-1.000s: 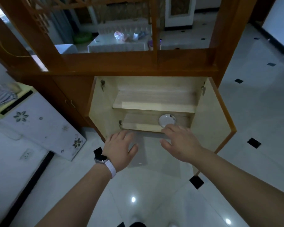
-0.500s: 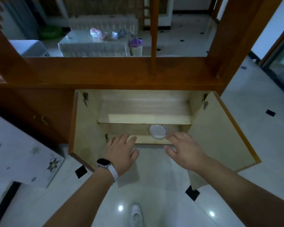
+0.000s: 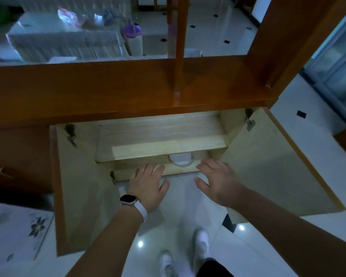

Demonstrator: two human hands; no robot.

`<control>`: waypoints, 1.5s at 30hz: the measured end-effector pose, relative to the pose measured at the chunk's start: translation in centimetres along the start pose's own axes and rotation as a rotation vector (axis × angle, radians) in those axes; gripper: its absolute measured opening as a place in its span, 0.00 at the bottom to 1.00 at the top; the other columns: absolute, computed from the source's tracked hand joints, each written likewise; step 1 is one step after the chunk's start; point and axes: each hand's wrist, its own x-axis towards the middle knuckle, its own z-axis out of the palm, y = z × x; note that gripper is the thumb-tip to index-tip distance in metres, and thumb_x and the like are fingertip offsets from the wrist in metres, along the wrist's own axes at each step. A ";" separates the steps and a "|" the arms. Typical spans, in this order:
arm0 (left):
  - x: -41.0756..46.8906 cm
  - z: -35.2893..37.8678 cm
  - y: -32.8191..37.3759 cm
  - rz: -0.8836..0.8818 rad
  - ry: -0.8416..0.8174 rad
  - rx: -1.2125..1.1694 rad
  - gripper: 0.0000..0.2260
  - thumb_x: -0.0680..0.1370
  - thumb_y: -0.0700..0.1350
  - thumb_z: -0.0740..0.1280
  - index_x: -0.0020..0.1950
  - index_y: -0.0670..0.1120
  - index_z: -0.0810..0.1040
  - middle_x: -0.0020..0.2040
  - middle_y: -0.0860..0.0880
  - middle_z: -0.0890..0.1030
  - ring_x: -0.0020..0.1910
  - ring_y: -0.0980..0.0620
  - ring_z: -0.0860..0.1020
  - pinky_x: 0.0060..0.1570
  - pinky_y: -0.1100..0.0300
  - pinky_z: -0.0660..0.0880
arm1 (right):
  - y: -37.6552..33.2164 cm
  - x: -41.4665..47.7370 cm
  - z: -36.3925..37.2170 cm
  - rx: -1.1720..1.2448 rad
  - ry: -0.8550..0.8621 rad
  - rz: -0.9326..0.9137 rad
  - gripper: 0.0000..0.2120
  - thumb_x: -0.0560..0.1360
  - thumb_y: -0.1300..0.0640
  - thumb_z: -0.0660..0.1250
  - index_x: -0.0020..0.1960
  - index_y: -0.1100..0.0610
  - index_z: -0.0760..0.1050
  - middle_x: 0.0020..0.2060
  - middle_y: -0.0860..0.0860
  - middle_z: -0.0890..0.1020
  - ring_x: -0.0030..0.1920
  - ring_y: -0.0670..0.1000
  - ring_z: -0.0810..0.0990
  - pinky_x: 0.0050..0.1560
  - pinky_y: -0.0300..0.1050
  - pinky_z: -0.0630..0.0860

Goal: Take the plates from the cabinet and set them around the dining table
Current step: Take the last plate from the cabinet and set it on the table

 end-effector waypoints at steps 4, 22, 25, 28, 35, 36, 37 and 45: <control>3.0 2.2 -0.5 -0.031 -0.074 -0.007 0.31 0.73 0.62 0.46 0.68 0.50 0.73 0.67 0.46 0.74 0.65 0.44 0.70 0.65 0.48 0.63 | 1.7 2.5 2.1 0.037 0.024 0.012 0.26 0.74 0.40 0.54 0.60 0.54 0.79 0.58 0.52 0.80 0.59 0.56 0.78 0.58 0.55 0.73; 15.6 29.0 -7.1 -0.050 -0.205 0.011 0.33 0.72 0.63 0.45 0.71 0.52 0.68 0.72 0.46 0.69 0.69 0.45 0.66 0.68 0.50 0.60 | 13.9 16.3 26.9 0.039 -0.004 0.067 0.31 0.73 0.38 0.50 0.65 0.54 0.76 0.63 0.52 0.77 0.63 0.56 0.75 0.61 0.53 0.70; 17.8 34.7 -8.5 -0.032 -0.174 0.035 0.30 0.73 0.62 0.48 0.70 0.51 0.70 0.70 0.46 0.71 0.68 0.44 0.68 0.66 0.50 0.62 | 16.1 18.8 32.2 0.012 0.013 0.063 0.27 0.74 0.39 0.53 0.65 0.54 0.75 0.63 0.52 0.77 0.63 0.56 0.74 0.60 0.54 0.70; 19.9 40.2 -10.0 -0.008 -0.126 0.052 0.27 0.74 0.61 0.51 0.66 0.50 0.74 0.67 0.44 0.75 0.64 0.42 0.72 0.62 0.48 0.65 | 18.3 21.2 37.6 -0.011 0.038 0.084 0.23 0.76 0.44 0.61 0.65 0.55 0.74 0.64 0.54 0.76 0.63 0.59 0.73 0.59 0.54 0.69; 25.6 50.8 -13.6 0.029 -0.088 0.111 0.27 0.72 0.59 0.54 0.60 0.46 0.79 0.59 0.40 0.79 0.55 0.38 0.77 0.55 0.46 0.71 | 23.9 27.4 47.3 -0.018 0.021 0.145 0.23 0.78 0.43 0.57 0.69 0.55 0.69 0.66 0.53 0.72 0.64 0.56 0.69 0.58 0.51 0.66; 26.5 51.9 -14.0 0.020 -0.095 0.115 0.27 0.72 0.59 0.53 0.61 0.46 0.78 0.60 0.40 0.79 0.56 0.38 0.76 0.56 0.46 0.70 | 24.8 28.3 48.4 -0.016 0.018 0.149 0.23 0.78 0.44 0.58 0.69 0.55 0.69 0.65 0.53 0.72 0.64 0.56 0.69 0.58 0.51 0.66; 27.3 53.0 -14.5 0.018 -0.099 0.126 0.27 0.72 0.59 0.53 0.62 0.46 0.77 0.61 0.40 0.78 0.57 0.38 0.76 0.57 0.47 0.69 | 25.5 29.2 49.4 -0.023 0.015 0.147 0.24 0.78 0.44 0.58 0.69 0.55 0.69 0.65 0.54 0.73 0.63 0.56 0.70 0.58 0.51 0.66; 33.3 57.4 -16.1 0.070 -0.067 0.212 0.19 0.73 0.58 0.53 0.49 0.47 0.76 0.47 0.45 0.79 0.43 0.42 0.76 0.40 0.55 0.69 | 28.8 34.5 54.6 -0.041 0.025 0.181 0.25 0.78 0.43 0.56 0.69 0.56 0.68 0.64 0.56 0.73 0.62 0.57 0.71 0.57 0.52 0.69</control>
